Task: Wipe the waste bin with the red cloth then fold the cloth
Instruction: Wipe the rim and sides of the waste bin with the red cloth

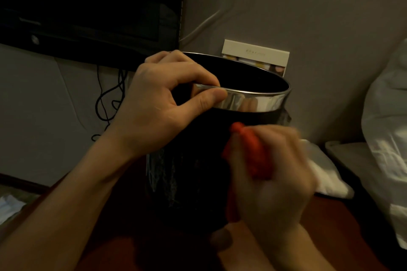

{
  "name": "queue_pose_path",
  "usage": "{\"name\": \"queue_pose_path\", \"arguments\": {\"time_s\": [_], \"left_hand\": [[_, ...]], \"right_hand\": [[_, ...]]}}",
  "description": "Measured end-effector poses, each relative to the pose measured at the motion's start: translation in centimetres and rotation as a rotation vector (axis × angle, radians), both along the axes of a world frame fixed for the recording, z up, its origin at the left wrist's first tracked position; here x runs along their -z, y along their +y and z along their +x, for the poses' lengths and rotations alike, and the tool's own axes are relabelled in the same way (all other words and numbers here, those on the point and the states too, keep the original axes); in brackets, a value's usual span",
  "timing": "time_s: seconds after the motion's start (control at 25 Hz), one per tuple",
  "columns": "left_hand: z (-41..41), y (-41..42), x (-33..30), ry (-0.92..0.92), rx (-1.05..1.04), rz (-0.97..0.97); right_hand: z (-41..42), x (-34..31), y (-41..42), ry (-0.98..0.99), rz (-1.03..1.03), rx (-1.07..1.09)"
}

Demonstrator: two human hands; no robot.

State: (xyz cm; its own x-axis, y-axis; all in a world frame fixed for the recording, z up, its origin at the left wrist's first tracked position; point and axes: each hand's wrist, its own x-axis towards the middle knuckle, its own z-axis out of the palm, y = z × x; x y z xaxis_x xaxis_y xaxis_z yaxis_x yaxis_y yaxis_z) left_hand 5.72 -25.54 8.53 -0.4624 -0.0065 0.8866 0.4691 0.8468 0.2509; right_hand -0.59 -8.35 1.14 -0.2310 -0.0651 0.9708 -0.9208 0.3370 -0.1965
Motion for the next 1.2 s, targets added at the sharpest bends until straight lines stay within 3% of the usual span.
{"name": "queue_pose_path", "arguments": {"time_s": [0.08, 0.36, 0.52, 0.68, 1.04, 1.2], "left_hand": [[0.0, 0.0, 0.1, 0.0, 0.007, 0.005], [0.1, -0.4, 0.0, -0.021, 0.02, 0.005], [0.6, -0.8, -0.2, -0.053, 0.062, 0.135], [0.0, 2.2, 0.4, -0.007, -0.122, -0.032], [0.6, 0.0, 0.0, -0.097, 0.012, 0.143], [0.5, -0.2, 0.1, -0.079, 0.007, 0.136]], "right_hand": [[0.4, 0.2, -0.3, 0.045, 0.055, -0.048], [-1.3, -1.6, 1.1, 0.016, -0.091, 0.045], [-1.0, -1.6, 0.9, 0.047, -0.053, -0.088], [-1.8, -2.2, 1.9, -0.011, -0.114, -0.057], [-0.6, 0.4, 0.0, 0.102, 0.036, -0.09], [-2.1, -1.2, 1.2, 0.039, -0.095, -0.047]]}}
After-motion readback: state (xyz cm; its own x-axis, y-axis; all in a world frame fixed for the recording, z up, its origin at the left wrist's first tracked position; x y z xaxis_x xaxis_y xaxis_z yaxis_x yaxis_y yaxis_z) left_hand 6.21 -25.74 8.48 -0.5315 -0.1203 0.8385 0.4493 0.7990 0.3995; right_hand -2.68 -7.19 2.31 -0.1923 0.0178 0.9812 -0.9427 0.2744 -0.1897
